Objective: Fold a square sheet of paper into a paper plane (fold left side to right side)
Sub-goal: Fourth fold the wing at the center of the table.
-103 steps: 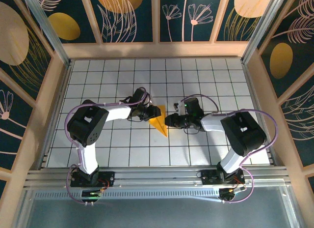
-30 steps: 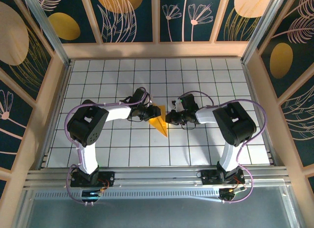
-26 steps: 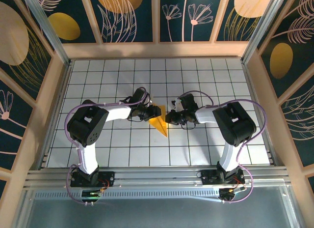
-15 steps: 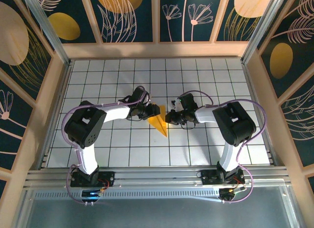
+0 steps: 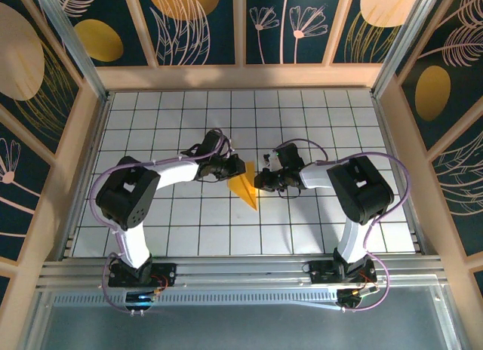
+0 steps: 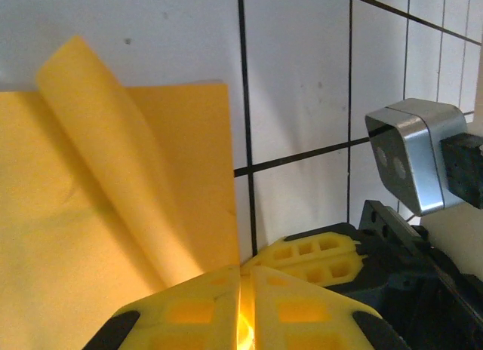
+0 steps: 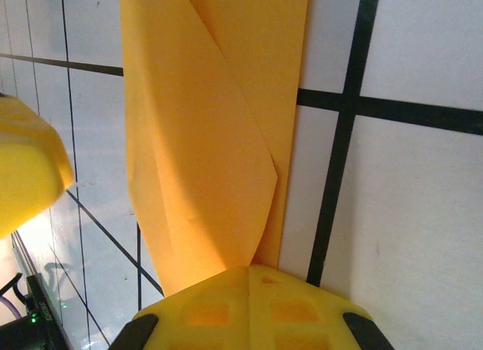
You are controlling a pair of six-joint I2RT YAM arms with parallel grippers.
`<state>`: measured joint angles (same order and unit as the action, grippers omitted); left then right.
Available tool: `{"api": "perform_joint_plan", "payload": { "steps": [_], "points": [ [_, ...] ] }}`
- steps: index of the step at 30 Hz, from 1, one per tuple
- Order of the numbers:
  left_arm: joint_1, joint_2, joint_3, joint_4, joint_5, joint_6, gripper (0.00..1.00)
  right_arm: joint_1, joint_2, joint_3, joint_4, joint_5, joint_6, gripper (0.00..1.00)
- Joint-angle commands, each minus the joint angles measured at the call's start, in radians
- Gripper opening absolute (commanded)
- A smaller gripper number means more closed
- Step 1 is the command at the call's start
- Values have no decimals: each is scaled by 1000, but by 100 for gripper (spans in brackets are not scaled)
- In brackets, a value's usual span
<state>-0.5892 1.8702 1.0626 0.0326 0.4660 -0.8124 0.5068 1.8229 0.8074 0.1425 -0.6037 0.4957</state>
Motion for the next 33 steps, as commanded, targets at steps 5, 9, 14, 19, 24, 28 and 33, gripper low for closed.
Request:
{"api": "perform_joint_plan", "payload": {
  "steps": [5, 9, 14, 19, 24, 28, 33],
  "points": [
    [0, 75, 40, 34, 57, 1, 10, 15, 69, -1, -88, 110, -30, 0],
    [0, 87, 36, 1, 11, 17, 10, 15, 73, 4, -100, 117, -32, 0],
    [0, 102, 25, -5, -9, 26, 10, 15, 74, 6, -107, 122, -36, 0],
    [0, 116, 14, -4, -29, 29, 8, 15, 75, 7, -116, 126, -39, 0],
    [0, 127, 5, 1, -32, 28, 6, 15, 76, 6, -124, 128, -45, 0],
    [1, 130, -1, -3, -41, 28, 5, 15, 78, 7, -117, 121, -45, 0],
    [0, 133, -15, -6, -49, 28, 3, 15, 75, 8, -113, 113, -43, 0]
  ]
}}
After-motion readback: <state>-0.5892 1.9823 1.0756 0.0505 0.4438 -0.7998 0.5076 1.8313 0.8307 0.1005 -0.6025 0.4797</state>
